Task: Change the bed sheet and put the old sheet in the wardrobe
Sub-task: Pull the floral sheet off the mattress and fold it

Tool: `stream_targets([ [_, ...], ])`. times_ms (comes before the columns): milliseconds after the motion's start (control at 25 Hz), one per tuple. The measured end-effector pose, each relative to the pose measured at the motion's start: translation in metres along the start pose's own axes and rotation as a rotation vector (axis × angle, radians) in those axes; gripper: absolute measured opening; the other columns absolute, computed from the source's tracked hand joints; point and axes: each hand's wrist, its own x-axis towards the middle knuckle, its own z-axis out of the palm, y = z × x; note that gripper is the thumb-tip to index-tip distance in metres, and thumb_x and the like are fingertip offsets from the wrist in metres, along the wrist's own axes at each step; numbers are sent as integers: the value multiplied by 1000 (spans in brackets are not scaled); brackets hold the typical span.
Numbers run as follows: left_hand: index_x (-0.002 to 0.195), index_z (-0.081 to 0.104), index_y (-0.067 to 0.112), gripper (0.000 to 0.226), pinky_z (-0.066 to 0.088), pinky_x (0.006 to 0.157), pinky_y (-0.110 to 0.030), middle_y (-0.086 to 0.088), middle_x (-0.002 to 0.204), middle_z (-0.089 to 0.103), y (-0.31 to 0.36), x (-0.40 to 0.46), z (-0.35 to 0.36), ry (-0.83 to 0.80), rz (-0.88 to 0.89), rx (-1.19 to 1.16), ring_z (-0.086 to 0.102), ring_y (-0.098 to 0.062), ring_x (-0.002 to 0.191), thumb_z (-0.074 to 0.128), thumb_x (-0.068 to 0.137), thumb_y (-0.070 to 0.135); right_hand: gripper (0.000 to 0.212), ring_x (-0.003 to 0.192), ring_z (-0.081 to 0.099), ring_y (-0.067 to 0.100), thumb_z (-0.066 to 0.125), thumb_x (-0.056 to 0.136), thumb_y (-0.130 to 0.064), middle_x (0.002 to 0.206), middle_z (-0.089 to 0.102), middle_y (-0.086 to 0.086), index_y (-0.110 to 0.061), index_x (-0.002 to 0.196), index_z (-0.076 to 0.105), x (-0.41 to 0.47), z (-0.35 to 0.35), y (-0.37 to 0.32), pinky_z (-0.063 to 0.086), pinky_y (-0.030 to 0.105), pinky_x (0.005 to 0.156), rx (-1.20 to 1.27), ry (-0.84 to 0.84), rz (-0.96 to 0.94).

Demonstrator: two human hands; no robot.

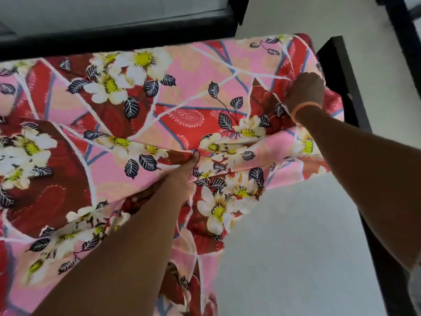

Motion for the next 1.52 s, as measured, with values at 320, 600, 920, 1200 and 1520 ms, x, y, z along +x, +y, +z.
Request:
stream_targets([
  [320,144,46,10,75,43,84,-19,-6,150,45,-1,-10,6,-28,88,-31,44,-25,137,65,85,51,27,105,60,41,41,99,-9,113,61,26,0,117,58,-105,-6,-37,48,43,85,145,-168,-131],
  [600,133,52,25,61,45,100,-35,0,136,45,-42,-72,-19,-103,107,112,50,-23,120,53,89,66,31,107,64,35,41,94,-3,111,68,19,-7,115,63,-303,5,-24,51,41,87,-20,-556,-399],
  [920,137,50,14,82,40,107,-54,-22,147,42,-240,-157,-154,442,740,1143,43,-45,132,73,70,55,40,129,51,33,37,103,-24,139,54,12,-13,140,46,-414,-41,-23,44,44,103,-438,-969,-662],
  [1200,153,-13,9,149,23,111,-69,-26,160,-7,-360,-205,-257,604,-62,532,11,-48,145,86,55,62,34,113,62,29,47,91,-24,122,64,6,-19,122,60,-448,-63,-32,51,42,91,-459,-588,-534],
  [1520,151,25,-1,73,38,108,-42,-23,150,35,-345,-139,-304,838,27,-21,41,-36,134,54,95,37,61,117,50,37,57,86,-47,133,47,17,-10,132,44,-470,-48,-172,44,51,96,162,-201,-510],
])
